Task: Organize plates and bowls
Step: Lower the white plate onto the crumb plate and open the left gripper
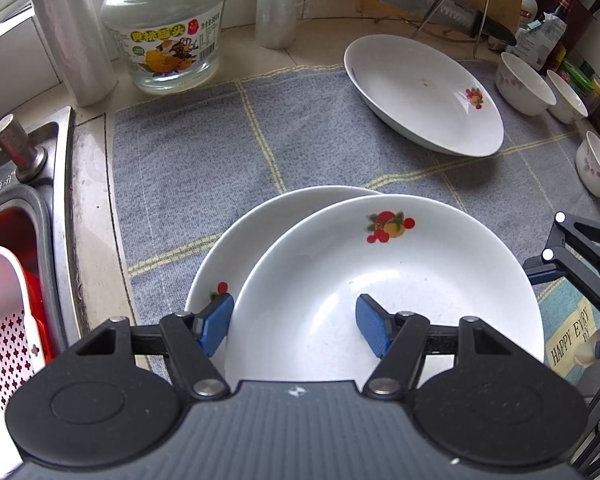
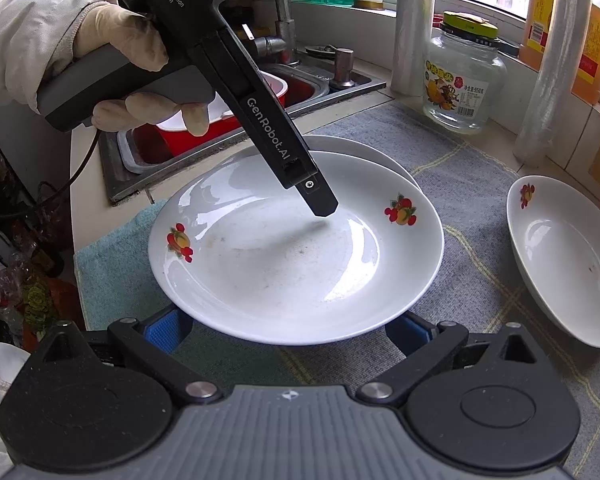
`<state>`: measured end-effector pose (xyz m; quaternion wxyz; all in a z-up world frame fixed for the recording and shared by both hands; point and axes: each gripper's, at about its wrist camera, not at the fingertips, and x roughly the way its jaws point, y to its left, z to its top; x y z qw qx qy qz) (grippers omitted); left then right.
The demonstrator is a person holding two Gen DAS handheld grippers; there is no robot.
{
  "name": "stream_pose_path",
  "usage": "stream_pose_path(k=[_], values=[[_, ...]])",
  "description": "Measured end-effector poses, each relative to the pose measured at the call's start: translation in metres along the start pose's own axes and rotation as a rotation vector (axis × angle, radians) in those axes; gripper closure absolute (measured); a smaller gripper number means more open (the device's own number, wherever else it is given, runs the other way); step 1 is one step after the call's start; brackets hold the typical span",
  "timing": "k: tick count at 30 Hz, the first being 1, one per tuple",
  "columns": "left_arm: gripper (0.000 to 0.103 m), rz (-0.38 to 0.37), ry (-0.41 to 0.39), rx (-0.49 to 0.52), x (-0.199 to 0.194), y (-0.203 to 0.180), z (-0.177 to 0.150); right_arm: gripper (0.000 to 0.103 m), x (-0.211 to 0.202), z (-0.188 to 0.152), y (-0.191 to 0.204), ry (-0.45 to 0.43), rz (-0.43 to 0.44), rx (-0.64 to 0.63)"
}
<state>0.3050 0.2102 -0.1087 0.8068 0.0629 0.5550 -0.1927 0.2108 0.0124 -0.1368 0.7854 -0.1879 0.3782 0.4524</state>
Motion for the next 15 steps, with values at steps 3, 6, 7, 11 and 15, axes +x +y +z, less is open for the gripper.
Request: stream_pose_path(k=[3,6,7,11,15], values=[[0.037,0.0,-0.004,0.001,-0.0012,-0.0003,0.0001,0.0,-0.0006,-0.0002,0.0001,-0.001,0.0,0.0],[0.037,0.004,-0.009,0.009,-0.0025,-0.0016,-0.0002,0.0,-0.0009,-0.0007,0.0009,0.0,-0.005,-0.007],[0.037,0.004,-0.01,0.01,-0.0027,-0.0017,-0.0005,0.0,-0.0012,-0.0011,0.0016,0.001,-0.005,-0.01],[0.037,-0.001,-0.016,0.009,-0.0045,-0.0012,-0.0012,0.0,-0.003,-0.0027,0.0055,0.004,-0.013,-0.027],[0.037,-0.003,-0.023,0.012,-0.0065,-0.0014,-0.0018,0.0,-0.0043,-0.0033,0.0095,0.006,-0.036,-0.047]])
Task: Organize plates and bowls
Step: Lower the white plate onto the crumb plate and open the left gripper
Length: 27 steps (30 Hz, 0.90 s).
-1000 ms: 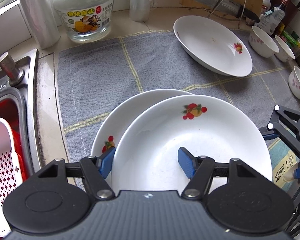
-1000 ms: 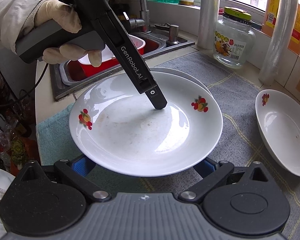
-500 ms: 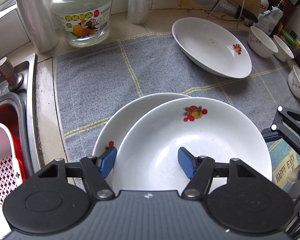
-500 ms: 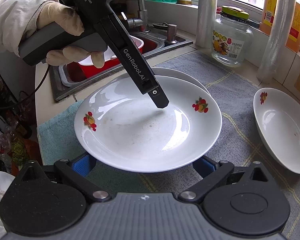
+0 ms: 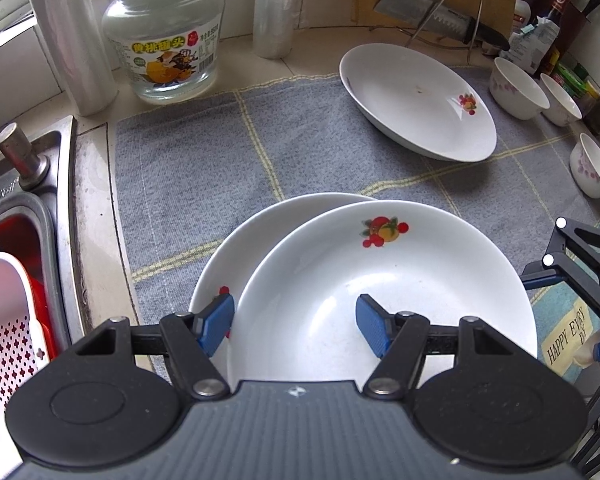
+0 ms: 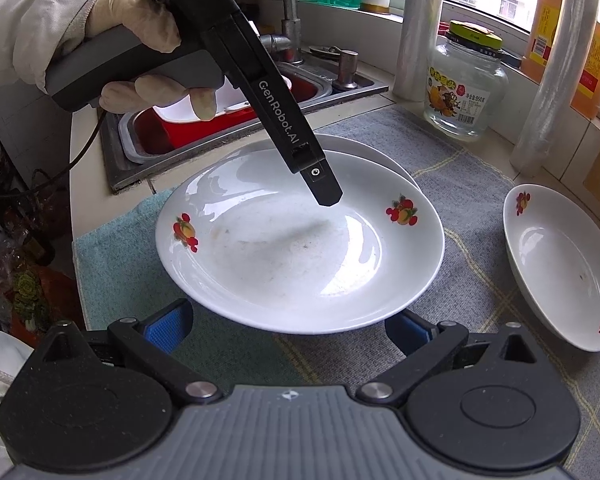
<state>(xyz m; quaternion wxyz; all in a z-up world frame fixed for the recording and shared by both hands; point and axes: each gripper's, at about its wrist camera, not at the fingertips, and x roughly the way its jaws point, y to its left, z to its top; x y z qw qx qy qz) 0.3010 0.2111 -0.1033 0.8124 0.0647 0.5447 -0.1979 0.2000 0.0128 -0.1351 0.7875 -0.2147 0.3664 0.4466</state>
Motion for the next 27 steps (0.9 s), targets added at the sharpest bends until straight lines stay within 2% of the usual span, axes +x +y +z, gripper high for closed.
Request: stream_pose_path(k=[5,27], values=[[0.037,0.002,-0.005,-0.001,-0.001,0.0011,-0.0007,0.0,-0.0011,0.0006,0.0024,0.006,-0.044,-0.013],[0.036,-0.004,-0.022,-0.004,-0.0029,0.0057,-0.0013,0.0,0.0045,0.0056,0.0035,0.011,-0.065,0.008]])
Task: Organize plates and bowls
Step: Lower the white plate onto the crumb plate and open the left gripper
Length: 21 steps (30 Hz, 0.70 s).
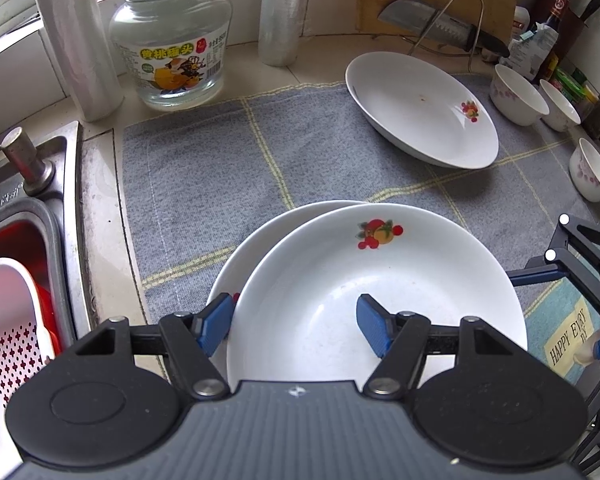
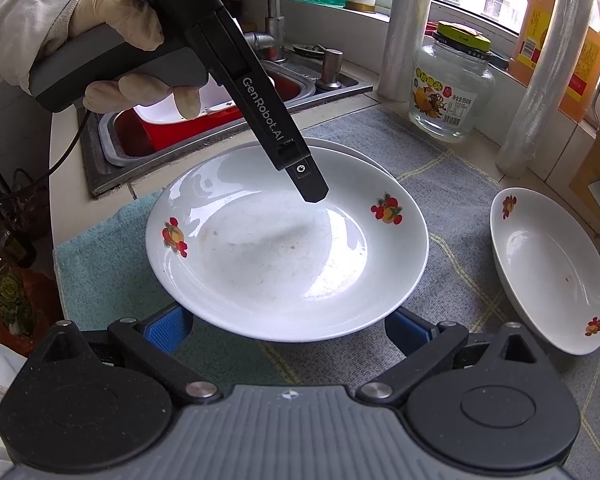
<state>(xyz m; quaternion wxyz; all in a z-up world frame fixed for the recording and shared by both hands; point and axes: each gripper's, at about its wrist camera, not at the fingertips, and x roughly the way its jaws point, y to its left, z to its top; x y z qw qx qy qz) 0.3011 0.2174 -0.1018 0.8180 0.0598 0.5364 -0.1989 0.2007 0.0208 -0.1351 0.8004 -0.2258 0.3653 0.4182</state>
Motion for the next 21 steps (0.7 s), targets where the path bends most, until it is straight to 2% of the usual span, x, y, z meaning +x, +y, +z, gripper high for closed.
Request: stream_pose_path(k=[11,18,21], values=[[0.036,0.031,-0.014,0.014,-0.0063,-0.0001,-0.0002,0.0,-0.0022,-0.0015,0.0025,-0.008,-0.015,-0.015],[0.028,0.058,-0.028,0.024,-0.0079,0.001,-0.0007,0.0,-0.0036,-0.0017,0.0049,-0.018,-0.013,-0.034],[0.027,0.053,-0.032,0.016,-0.0083,0.0029,-0.0009,0.0,-0.0029,-0.0024,0.0035,-0.017,-0.01,-0.024]])
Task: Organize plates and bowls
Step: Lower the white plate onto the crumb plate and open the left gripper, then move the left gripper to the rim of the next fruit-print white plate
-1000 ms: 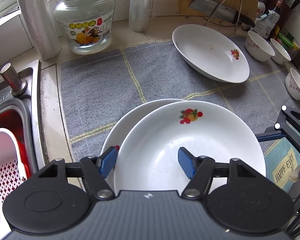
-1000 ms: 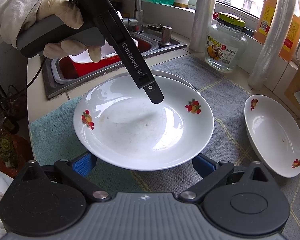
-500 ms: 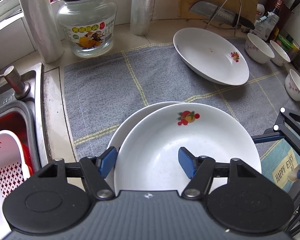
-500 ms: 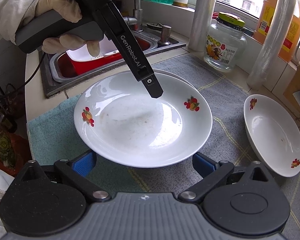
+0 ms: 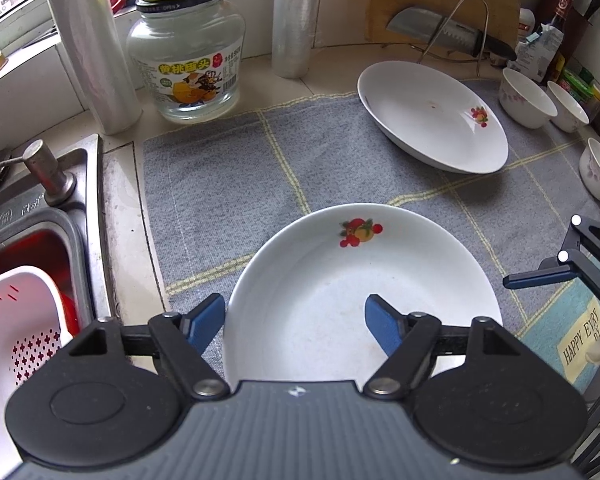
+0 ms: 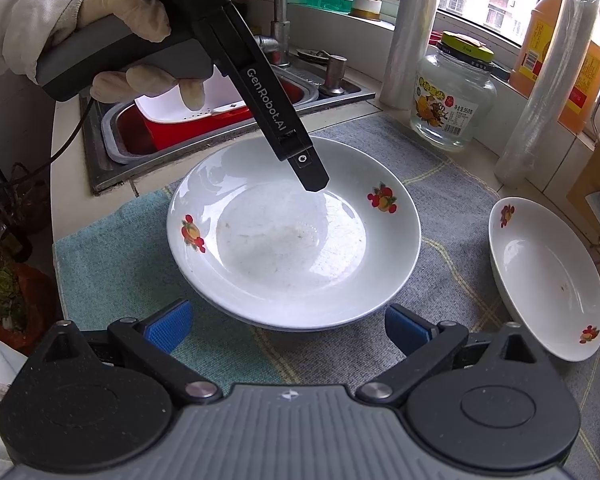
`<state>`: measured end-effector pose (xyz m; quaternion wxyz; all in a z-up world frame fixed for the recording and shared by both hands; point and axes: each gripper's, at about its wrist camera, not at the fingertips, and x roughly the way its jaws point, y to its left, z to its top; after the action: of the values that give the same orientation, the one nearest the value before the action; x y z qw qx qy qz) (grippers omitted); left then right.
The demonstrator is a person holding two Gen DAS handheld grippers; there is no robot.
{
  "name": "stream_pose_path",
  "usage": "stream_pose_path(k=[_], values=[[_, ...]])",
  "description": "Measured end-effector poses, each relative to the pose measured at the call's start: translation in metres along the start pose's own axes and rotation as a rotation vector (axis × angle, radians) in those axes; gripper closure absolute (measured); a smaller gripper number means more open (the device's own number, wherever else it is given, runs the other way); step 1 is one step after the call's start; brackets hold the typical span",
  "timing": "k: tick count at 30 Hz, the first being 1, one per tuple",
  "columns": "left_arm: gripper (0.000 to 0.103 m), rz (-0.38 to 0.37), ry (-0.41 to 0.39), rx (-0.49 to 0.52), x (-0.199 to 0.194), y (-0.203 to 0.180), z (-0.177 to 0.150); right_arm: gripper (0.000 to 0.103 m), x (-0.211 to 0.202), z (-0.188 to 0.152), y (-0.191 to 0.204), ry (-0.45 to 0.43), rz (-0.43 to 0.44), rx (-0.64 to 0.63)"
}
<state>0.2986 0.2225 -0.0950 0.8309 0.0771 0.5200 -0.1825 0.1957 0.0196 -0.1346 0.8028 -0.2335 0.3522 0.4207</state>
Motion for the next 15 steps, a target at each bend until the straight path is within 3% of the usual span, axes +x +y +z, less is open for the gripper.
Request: stream_pose_path(k=[8,15], values=[[0.021,0.002,-0.044,-0.017,-0.005,-0.002,-0.004,0.0,-0.008,-0.006,-0.009,-0.017,-0.025,0.045],[0.013,0.122,-0.181,0.087,-0.028,-0.03,-0.008,0.0,-0.017,-0.013,-0.027,-0.035,-0.105,0.131]])
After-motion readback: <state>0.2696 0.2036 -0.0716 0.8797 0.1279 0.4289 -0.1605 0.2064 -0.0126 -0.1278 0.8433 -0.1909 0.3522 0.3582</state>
